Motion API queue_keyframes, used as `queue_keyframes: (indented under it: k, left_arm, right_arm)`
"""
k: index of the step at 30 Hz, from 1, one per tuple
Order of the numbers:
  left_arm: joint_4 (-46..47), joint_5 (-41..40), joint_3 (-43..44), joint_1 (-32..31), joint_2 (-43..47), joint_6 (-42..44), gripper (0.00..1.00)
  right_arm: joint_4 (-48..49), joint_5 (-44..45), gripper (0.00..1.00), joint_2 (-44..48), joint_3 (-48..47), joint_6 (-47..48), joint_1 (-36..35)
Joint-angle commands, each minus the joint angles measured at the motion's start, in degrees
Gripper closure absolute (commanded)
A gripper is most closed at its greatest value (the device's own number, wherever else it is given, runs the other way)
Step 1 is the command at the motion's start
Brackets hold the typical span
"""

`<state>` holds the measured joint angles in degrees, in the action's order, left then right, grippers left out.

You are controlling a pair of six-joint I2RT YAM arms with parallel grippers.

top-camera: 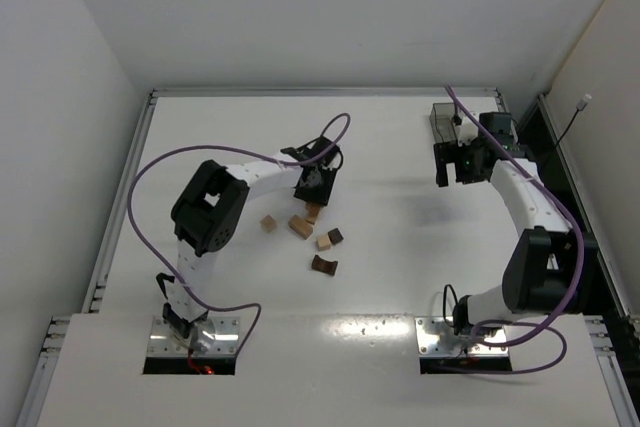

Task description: Build the wood block tower

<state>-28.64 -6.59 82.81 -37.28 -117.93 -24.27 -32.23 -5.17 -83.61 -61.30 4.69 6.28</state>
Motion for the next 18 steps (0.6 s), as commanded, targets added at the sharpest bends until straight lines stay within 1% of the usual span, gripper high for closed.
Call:
queue_keyframes:
  k: [1, 3, 4, 7, 10, 16, 17, 18]
  left_arm:
    - [-3.1, -3.1, 5.1, 2.7, -4.8, -1.7, 1.00]
    - [-4.5, -4.7, 8.8, 4.0, -7.0, -2.8, 1.00]
    - [-5.0, -5.5, 12.0, 4.5, -8.0, -3.6, 1.00]
    - [-6.2, -6.3, 15.8, 6.1, -10.9, -6.1, 1.00]
    - [-6.7, -5.8, 17.6, 6.6, -13.4, -7.5, 1.00]
    - [-7.2, -5.3, 18.2, 6.6, -14.1, -10.3, 1.00]
    - [-7.2, -4.8, 17.7, 6.6, -14.1, -10.4, 0.93]
    - [-7.2, -4.2, 17.7, 6.6, -14.1, -10.4, 0.82]
  right_arm:
    - [0.5, -1.9, 0.04, -0.4, -0.2, -0.1, 0.3]
    - [1.0, -1.9, 0.04, -0.9, 0.4, -0.6, 0.3]
    - [1.0, -1.9, 0.04, -0.9, 0.4, -0.6, 0.3]
    - [1.0, -1.9, 0.04, -1.5, 0.4, -0.6, 0.3]
    - [0.5, -2.4, 0.04, -2.0, -0.2, -0.6, 0.3]
    - [0.0, -2.4, 0.04, -2.5, -0.7, -0.6, 0.3]
    - [0.0, -2.4, 0.04, -2.5, -0.8, -1.2, 0.3]
    - [0.0, -2.4, 0.04, -2.5, -0.8, -1.2, 0.3]
